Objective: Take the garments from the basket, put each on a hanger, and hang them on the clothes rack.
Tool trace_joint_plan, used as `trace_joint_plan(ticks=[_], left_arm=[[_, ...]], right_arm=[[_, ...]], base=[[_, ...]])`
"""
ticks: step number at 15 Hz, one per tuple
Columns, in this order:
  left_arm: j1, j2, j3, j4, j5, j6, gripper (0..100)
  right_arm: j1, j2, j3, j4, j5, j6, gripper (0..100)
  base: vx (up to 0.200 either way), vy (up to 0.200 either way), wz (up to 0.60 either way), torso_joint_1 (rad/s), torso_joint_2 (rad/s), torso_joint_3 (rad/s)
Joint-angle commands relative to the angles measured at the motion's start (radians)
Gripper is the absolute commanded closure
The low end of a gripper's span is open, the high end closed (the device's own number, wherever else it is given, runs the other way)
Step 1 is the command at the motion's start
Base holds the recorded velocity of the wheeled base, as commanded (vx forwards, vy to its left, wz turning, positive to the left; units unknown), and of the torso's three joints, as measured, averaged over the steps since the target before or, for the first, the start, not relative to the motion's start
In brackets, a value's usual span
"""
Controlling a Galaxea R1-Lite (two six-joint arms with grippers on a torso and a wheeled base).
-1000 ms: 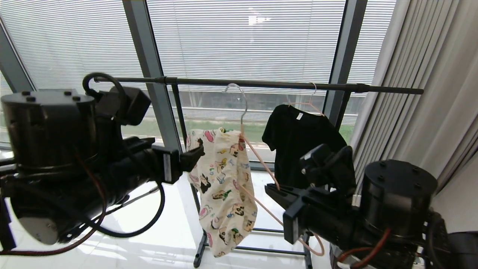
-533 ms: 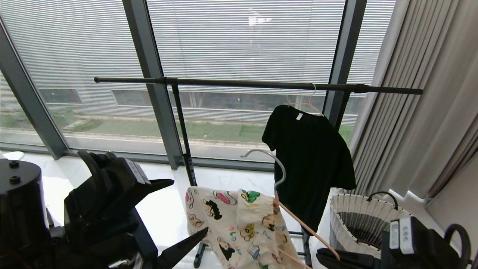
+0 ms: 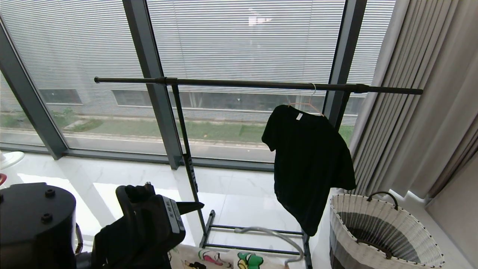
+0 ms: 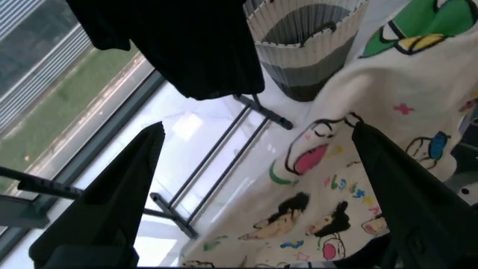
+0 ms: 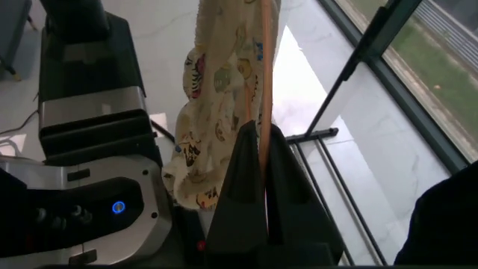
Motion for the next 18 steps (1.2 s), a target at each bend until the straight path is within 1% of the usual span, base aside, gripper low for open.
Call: trace_joint_plan(ticks=[1,3,6,10,11,15,18], left_arm=[[-0.067,0.011,0.017,0.000,0.000,0.002,0],[-0.102,0.012,0.039,0.000,0.000,0.005,0],[-0.108,0.024,0.050,0.000,0.002,0.003,0],[-0.136,0.037,0.060,0.000,0.000,0.003,0],[-0.137,0.040,0.070,0.000,0.000,0.003,100],[-0.137,0.041,0.068,0.000,0.002,0.005,100],[-0.137,0.043,0.067,0.000,0.002,0.005,100]], right_arm=[[0.048,-0.001,0.004,0.000,0.003,-0.002,100],[0.063,-0.001,0.004,0.000,0.006,-0.024,100],[0.074,-0.009,0.006,0.000,0.029,-0.048,100],[0.128,-0.007,0.002,0.000,0.029,-0.050,100],[0.134,-0.007,0.002,0.000,0.029,-0.050,100],[0.136,-0.009,0.007,0.000,0.029,-0.054,100],[0.136,-0.009,0.018,0.002,0.028,-0.074,100]], base=[[0.000,0.000,0.00,0.000,0.00,0.000],[0.000,0.000,0.00,0.000,0.00,0.000],[0.000,0.000,0.00,0.000,0.00,0.000],[0.000,0.000,0.00,0.000,0.00,0.000],[0.000,0.000,0.00,0.000,0.00,0.000],[0.000,0.000,0.00,0.000,0.00,0.000],[0.000,0.000,0.00,0.000,0.00,0.000]])
